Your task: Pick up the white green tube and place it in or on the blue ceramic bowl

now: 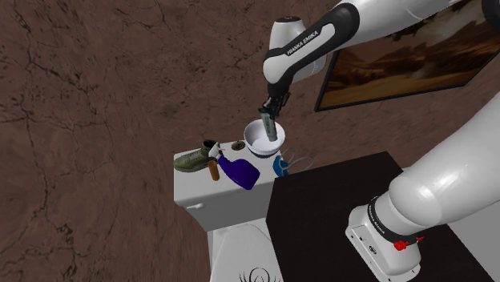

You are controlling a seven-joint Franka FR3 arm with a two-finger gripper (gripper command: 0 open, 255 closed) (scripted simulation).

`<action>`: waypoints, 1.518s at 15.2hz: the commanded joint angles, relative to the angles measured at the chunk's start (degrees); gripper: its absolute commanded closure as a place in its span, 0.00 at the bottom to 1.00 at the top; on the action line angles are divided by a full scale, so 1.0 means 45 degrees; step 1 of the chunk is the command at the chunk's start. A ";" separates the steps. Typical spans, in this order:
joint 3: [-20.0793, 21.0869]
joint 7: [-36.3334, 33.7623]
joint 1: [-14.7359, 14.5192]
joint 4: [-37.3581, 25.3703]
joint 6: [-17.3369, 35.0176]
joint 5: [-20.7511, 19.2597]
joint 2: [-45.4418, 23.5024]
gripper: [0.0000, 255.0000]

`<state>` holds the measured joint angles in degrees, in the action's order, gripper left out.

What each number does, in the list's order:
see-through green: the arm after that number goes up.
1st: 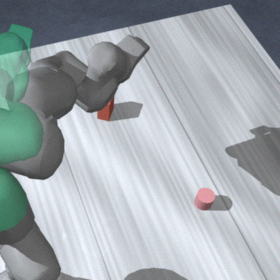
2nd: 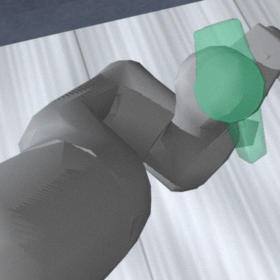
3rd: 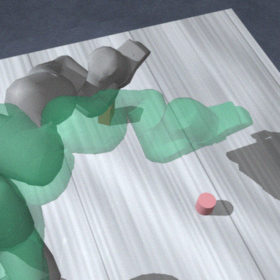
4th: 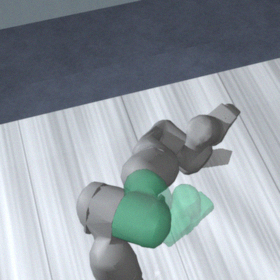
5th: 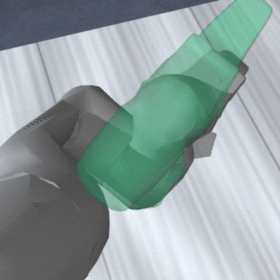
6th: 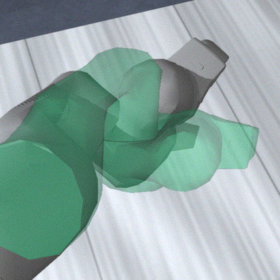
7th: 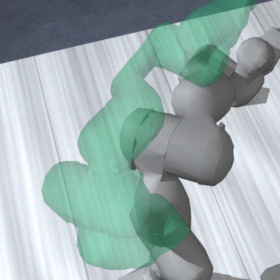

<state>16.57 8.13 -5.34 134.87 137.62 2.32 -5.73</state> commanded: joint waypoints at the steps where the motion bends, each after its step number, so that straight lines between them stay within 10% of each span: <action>1: -0.0019 -0.0070 -0.0018 0.0034 0.0354 -0.0119 -0.0320 1.00; 10: -0.0038 -0.0117 -0.0033 0.0072 0.0590 -0.0197 -0.0524 1.00; 11: -0.0038 -0.0116 -0.0033 0.0073 0.0590 -0.0197 -0.0523 0.00; 23: 0.0003 0.0190 0.0075 -0.0398 -0.1046 0.0219 0.0679 0.00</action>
<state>16.58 8.93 -5.01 133.08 133.12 3.24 -2.85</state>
